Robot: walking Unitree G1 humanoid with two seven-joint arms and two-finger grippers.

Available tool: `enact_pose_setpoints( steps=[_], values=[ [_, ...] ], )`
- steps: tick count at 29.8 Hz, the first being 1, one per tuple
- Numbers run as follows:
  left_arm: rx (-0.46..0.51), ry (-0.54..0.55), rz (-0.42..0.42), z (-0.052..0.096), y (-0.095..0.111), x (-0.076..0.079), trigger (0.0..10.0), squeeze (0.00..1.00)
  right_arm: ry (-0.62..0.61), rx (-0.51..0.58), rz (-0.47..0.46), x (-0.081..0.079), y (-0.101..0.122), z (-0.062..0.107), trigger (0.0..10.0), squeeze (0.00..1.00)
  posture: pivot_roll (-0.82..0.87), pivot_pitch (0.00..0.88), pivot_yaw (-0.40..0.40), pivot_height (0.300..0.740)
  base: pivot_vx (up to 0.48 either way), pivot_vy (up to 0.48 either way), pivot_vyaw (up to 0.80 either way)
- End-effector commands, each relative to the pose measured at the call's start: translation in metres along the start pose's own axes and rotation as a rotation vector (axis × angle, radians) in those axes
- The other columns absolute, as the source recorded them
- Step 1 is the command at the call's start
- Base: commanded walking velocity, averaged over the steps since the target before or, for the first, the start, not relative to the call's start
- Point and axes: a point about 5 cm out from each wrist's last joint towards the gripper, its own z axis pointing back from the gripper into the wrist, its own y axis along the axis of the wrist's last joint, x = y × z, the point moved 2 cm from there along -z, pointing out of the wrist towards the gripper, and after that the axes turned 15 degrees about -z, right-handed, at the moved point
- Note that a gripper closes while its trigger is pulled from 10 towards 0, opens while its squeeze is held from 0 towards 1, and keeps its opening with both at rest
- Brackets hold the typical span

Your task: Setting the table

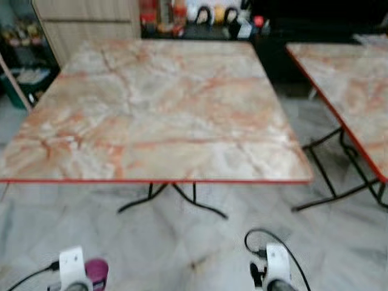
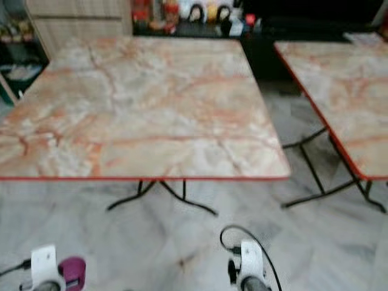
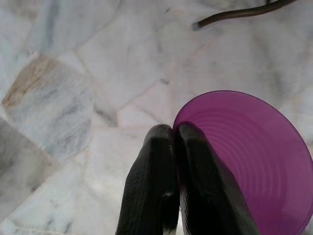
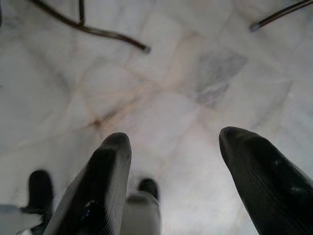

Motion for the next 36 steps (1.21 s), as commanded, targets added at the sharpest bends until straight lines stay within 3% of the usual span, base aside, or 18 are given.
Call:
enact_pose_setpoints(
  steps=[1, 7, 19, 25, 36],
  values=[
    [-0.023, -0.022, -0.018, 0.0019, -0.0057, 0.0075, 10.0, 0.0, -0.027, -0.01, 0.012, 0.0116, -0.0034, 0.0018, 10.0, 0.0, 0.05, 0.099, -0.025, 0.74, 0.0, -0.469, 0.54],
    [-0.023, -0.029, -0.025, 0.0024, -0.0066, 0.0089, 10.0, 0.0, -0.035, -0.02, -0.016, 0.0126, -0.0051, 0.0019, 10.0, 0.0, 0.05, 0.091, -0.027, 0.74, 0.0, -0.456, 0.23],
    [-0.026, -0.05, -0.052, 0.003, -0.0079, 0.0125, 10.0, 0.0, -0.023, -0.021, 0.021, 0.0107, -0.005, 0.0018, 10.0, 0.0, 0.05, 0.078, -0.025, 0.74, 0.0, -0.451, 0.0],
    [-0.025, -0.052, -0.053, 0.003, -0.0076, 0.0129, 10.0, 0.0, -0.022, -0.02, 0.027, 0.0098, -0.0048, 0.0017, 10.0, 0.0, 0.05, 0.082, -0.025, 0.74, 0.0, -0.442, 0.44],
    [-0.023, -0.056, -0.056, 0.0033, -0.007, 0.0156, 10.0, 0.0, -0.04, -0.025, -0.011, 0.0149, -0.0077, 0.0028, 10.0, 0.0, 0.04, 0.131, -0.027, 0.74, 0.314, -0.358, 0.0]
  ],
)
